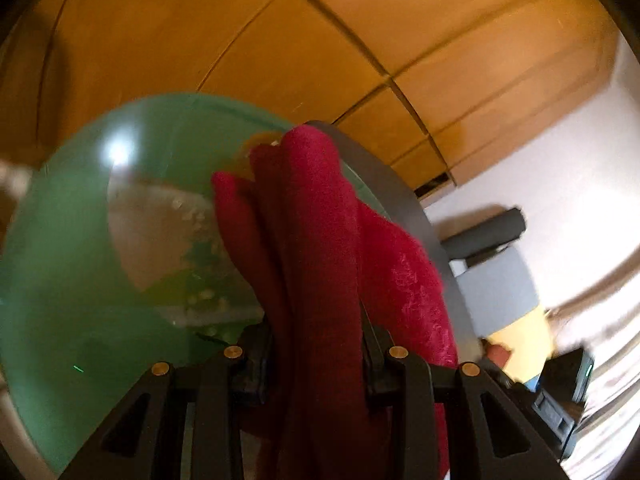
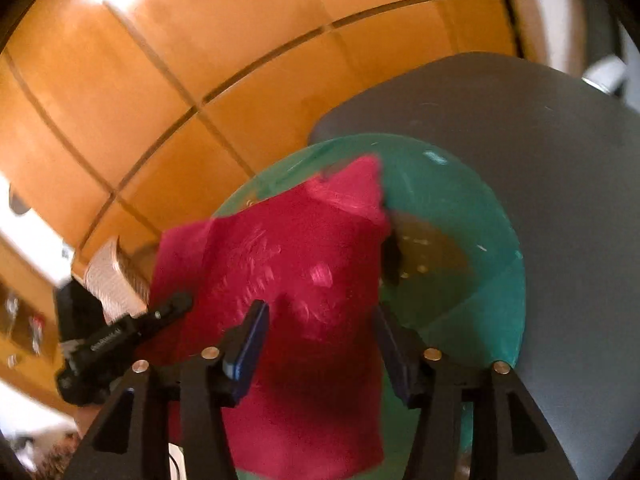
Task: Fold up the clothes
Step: 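Lower the folded sweatshirt onto the green glass table with both tools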
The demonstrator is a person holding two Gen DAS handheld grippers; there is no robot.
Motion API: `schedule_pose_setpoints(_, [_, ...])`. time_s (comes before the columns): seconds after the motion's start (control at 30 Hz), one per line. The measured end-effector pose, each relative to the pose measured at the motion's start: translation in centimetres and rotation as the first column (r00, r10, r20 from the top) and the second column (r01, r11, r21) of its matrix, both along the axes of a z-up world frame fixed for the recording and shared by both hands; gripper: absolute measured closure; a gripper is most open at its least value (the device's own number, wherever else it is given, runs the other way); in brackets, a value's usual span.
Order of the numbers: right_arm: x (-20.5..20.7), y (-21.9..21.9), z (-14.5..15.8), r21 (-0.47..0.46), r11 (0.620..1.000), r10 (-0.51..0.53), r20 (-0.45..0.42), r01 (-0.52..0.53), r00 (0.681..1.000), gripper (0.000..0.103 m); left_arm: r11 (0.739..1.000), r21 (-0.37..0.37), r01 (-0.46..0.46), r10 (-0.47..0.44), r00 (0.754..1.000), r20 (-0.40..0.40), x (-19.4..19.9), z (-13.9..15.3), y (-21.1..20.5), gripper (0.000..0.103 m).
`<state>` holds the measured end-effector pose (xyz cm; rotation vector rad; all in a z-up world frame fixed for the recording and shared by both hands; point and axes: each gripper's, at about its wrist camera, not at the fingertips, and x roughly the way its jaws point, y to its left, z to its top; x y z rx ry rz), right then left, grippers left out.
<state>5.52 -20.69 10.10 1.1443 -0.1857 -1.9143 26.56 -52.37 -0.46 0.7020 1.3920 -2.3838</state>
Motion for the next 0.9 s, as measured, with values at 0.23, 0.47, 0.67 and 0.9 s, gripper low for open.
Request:
schedule_pose_setpoints(0.23, [4.9,8.7,-1.0,-0.149,0.983,-0.086,0.147,0.108,0.985,0.049,0.998,0.061,-0.014,0.015,1.0,-0.009,0.6,-0.6,0.0,0.066])
schedule_pose_setpoints(0.47, [8.3,8.3,-0.4,-0.102,0.995,0.027,0.057,-0.021,0.998,0.058,0.99,-0.125,-0.072,0.083,0.993,0.079,3.4,4.6,2.4,0.066])
schedule_pose_setpoints(0.67, [8.9,6.6,0.1,-0.049,0.997,0.064,0.011,-0.063,0.998,0.058,0.984,-0.168,0.064,-0.034,0.984,0.175,1.8,3.4,2.0,0.063])
schedule_pose_setpoints(0.9, [8.9,5.5,0.0,-0.053,0.997,0.049,0.027,-0.047,0.998,0.058,1.0,0.022,0.011,-0.014,0.994,0.111,4.4,1.2,-0.4,0.05])
